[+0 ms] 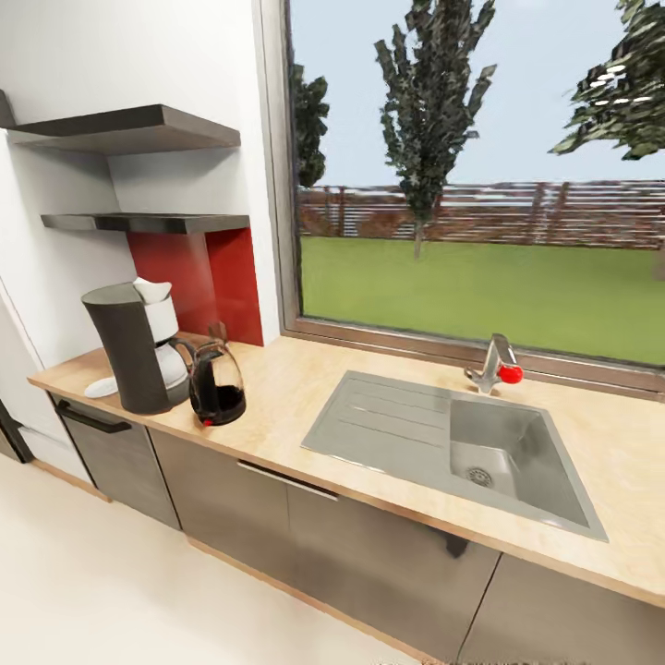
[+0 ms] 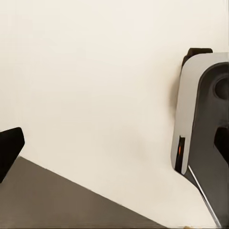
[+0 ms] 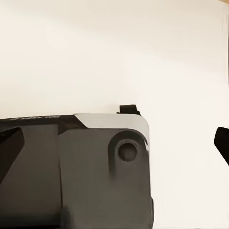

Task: Set up a coffee station on the kitchen countertop: keep the coffee maker on the countertop, move the bottle of coffee from the kitchen shelf to the counter next to the coffee maker, place a paper coffee filter on top of the coffee maker, put the saucer next to the coffee maker with the coffee cup on the saucer, and place the electric kettle next to the coffee maker.

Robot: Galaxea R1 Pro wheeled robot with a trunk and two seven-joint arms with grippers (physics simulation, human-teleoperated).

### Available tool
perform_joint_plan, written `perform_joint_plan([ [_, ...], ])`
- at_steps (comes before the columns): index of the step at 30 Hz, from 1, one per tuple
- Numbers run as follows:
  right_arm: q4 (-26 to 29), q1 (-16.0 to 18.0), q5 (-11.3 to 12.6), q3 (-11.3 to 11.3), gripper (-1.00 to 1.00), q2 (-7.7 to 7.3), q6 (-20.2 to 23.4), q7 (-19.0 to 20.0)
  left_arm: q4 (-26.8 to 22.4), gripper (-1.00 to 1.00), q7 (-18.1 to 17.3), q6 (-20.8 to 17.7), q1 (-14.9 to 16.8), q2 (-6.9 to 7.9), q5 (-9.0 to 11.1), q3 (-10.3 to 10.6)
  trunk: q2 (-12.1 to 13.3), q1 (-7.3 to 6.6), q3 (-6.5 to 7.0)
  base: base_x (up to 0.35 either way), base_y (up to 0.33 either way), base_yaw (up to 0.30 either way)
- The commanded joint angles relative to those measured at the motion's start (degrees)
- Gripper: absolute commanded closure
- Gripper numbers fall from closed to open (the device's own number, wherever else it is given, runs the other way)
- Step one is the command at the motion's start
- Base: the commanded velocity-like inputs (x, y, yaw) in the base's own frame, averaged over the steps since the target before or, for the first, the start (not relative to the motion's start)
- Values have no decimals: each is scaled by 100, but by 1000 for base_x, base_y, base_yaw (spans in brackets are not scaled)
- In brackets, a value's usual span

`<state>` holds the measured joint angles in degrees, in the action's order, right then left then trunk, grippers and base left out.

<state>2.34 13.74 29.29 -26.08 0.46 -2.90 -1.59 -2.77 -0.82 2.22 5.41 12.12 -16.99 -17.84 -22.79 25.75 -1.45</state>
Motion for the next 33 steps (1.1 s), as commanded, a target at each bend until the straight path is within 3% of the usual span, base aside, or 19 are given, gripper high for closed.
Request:
perform_joint_plan([
  [1,-8,6,50,-48,-100,1,-17,-20,4,-100,-8,-91,4,-2,-110,-15,-13,4,-13,0,0,-265],
  [8,-14,6,50,-51,-100,0,-18,-25,4,-100,181,-384,4,-115,-437,71,-13,4,-13,0,-93,-266],
  [15,-7,6,51,-55,-100,4,-18,-19,4,-100,1035,-413,4,-372,-529,79,-13,4,-13,1,-253,-266],
  [18,-6,6,52,-55,-100,6,-18,-19,4,-100,1186,-415,4,-445,-533,79,-13,4,-13,41,-271,-266],
  [33,-5,6,50,-55,-100,7,-18,-18,4,-100,1277,-412,4,-493,-518,73,-13,4,-13,68,-273,-266],
])
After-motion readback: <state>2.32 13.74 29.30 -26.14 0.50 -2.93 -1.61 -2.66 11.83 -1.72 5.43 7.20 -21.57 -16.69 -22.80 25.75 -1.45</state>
